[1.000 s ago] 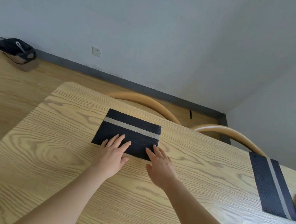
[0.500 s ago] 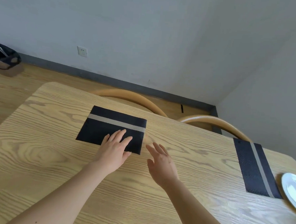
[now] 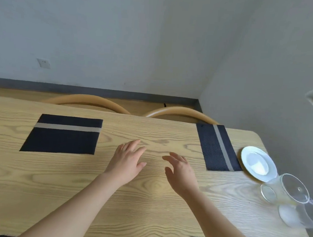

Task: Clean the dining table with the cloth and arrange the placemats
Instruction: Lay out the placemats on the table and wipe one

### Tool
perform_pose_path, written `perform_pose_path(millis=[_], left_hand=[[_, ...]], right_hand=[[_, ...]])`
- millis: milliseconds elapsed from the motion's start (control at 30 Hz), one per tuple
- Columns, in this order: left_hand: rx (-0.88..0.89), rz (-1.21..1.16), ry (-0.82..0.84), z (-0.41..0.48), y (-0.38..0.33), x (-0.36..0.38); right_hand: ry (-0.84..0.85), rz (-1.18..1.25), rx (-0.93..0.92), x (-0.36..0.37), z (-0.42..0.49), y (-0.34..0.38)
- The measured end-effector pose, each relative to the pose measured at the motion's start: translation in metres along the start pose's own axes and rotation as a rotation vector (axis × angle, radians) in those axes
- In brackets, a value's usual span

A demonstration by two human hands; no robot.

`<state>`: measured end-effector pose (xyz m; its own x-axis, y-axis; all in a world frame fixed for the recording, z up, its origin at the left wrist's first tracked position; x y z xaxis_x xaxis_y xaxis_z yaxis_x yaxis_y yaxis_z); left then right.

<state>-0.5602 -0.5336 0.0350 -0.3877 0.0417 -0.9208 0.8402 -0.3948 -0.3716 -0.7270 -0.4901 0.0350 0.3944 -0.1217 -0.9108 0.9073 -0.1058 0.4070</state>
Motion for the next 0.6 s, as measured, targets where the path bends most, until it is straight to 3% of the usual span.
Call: perform_pose_path(millis=[333,600], left_hand=[[0.102,-0.033,0.077,0.04,-0.156,0.059],[0.104,-0.011,0.134,0.06,-0.193,0.098]], right_hand=[[-0.056,-0.039,0.163,-0.068,-0.008,-0.151],[0.06,-0.122,0.24,-0.062,0.008,-0.218]])
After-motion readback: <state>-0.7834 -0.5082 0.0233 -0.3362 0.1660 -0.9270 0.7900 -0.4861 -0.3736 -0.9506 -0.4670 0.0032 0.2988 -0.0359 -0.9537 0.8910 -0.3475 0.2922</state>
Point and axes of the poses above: each hand's wrist, its own z-axis towards the middle knuckle, its own x-axis out of the palm, y = z × x, the point moved 5 cm from there along z, towards the middle knuckle, and after that the axes turned 14 degrees about -y, right-handed, at the moved point
